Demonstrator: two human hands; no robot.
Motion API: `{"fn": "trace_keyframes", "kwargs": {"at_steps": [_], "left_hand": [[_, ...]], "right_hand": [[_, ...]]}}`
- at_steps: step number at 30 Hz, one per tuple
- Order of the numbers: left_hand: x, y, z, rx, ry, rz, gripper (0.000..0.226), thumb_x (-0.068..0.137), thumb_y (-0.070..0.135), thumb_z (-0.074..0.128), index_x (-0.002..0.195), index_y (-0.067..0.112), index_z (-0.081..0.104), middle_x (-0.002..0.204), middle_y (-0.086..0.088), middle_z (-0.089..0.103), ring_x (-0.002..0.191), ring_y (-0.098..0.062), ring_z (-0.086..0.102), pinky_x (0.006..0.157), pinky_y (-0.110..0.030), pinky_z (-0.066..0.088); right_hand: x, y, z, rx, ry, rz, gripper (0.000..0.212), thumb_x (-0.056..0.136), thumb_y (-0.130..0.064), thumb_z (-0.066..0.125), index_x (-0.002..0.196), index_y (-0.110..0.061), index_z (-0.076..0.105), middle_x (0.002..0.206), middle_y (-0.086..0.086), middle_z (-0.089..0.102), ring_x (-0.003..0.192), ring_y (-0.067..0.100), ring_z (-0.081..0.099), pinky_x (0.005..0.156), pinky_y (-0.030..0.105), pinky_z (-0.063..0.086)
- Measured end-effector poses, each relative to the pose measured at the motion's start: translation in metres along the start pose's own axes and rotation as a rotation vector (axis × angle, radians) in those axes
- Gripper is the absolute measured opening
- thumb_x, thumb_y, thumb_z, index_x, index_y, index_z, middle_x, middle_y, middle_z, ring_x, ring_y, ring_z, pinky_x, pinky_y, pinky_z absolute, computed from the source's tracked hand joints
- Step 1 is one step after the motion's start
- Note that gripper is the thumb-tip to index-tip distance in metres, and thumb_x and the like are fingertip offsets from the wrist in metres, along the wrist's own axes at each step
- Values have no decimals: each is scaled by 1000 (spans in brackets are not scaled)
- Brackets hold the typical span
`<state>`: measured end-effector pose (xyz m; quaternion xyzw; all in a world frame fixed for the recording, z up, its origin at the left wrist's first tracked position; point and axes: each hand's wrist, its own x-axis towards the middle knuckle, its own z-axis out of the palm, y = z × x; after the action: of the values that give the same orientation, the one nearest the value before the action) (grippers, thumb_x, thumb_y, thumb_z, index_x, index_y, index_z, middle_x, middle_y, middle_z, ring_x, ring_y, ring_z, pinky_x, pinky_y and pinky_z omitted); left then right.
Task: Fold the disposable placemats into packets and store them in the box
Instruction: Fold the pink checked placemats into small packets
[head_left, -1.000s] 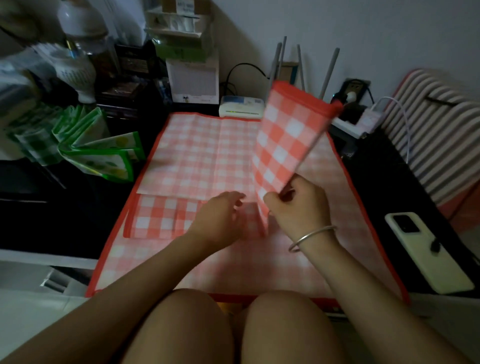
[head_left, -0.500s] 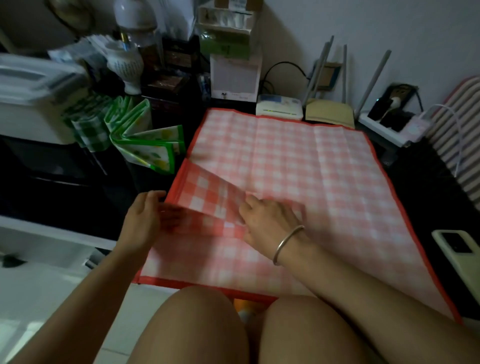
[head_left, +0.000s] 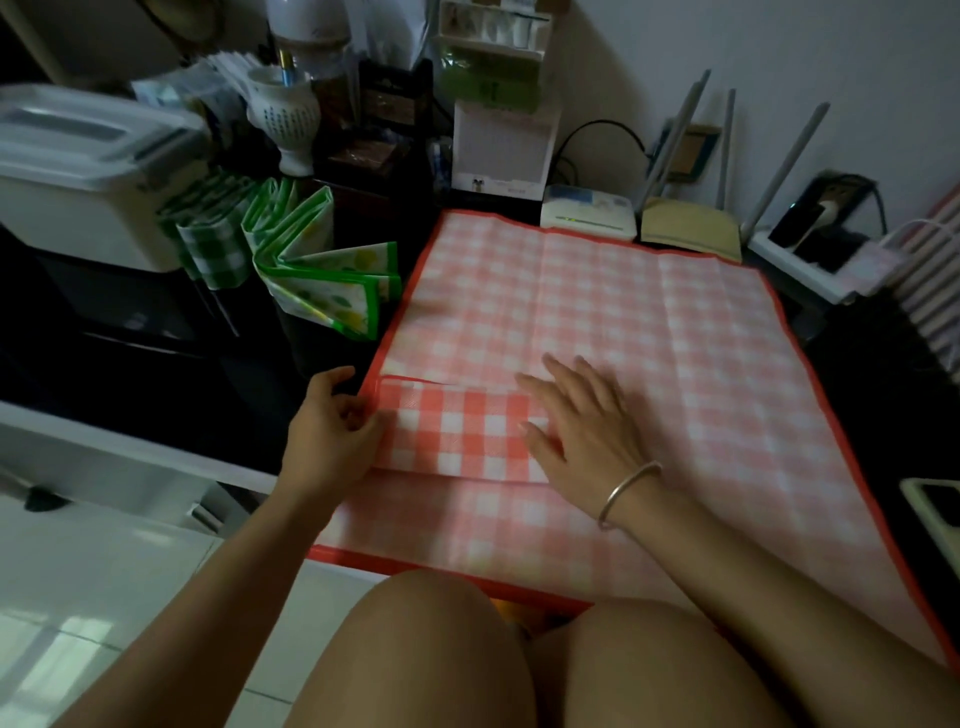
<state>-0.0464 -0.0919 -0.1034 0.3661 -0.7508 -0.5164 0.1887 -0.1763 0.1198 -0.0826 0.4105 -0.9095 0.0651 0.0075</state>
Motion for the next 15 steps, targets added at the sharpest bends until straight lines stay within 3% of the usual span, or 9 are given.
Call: {"fn": "trace_keyframes", "kwargs": {"at_steps": [2, 4, 9, 11, 13, 15], "left_hand": [[1, -1, 2, 32, 34, 32, 63, 86, 23, 74, 141, 18, 43, 105, -1, 64, 92, -16, 62, 78, -36, 54], [2, 1, 5, 71, 51, 63, 62, 86, 25, 74, 139, 17, 43, 97, 3, 64, 90, -16, 62, 77, -37, 54], [8, 7, 3, 166, 50, 86, 63, 85, 28, 74, 138, 14, 43, 85, 6, 63, 75, -7, 59, 59, -24, 44], [8, 14, 3, 247, 39, 87, 62, 86, 34, 72, 138, 15, 42, 84, 6, 64, 75, -12, 61, 58, -28, 43], [6, 28, 8, 543, 87, 137, 57, 90, 35, 64, 137, 14, 41, 102, -4, 63, 91, -29, 62, 67, -35, 45], [1, 40, 20, 825, 165, 302, 54, 88, 20, 57, 139, 11, 41, 128, -14, 50, 114, -38, 51, 82, -45, 43]], "right_hand": [[1, 7, 11, -63, -133, 67, 73, 81, -65, -7, 150, -43, 1, 161, -3, 1, 148, 29, -2, 118, 51, -2], [0, 12, 21, -98, -157, 84, 71, 79, -66, -14, 147, -45, -12, 161, -6, -5, 148, 27, -7, 117, 51, -8], [0, 15, 24, -114, -159, 103, 64, 83, -64, -14, 144, -46, -21, 159, -9, -16, 146, 22, -17, 117, 51, -11], [0, 14, 25, -117, -171, 106, 60, 89, -63, -8, 144, -44, -22, 158, -8, -20, 145, 22, -22, 116, 52, -12], [0, 12, 26, -110, -182, 114, 59, 92, -60, -1, 146, -43, -20, 157, -8, -22, 144, 21, -23, 116, 52, -13], [0, 11, 27, -114, -178, 116, 59, 94, -59, 1, 148, -42, -16, 158, -9, -20, 145, 21, -22, 116, 52, -11]]}}
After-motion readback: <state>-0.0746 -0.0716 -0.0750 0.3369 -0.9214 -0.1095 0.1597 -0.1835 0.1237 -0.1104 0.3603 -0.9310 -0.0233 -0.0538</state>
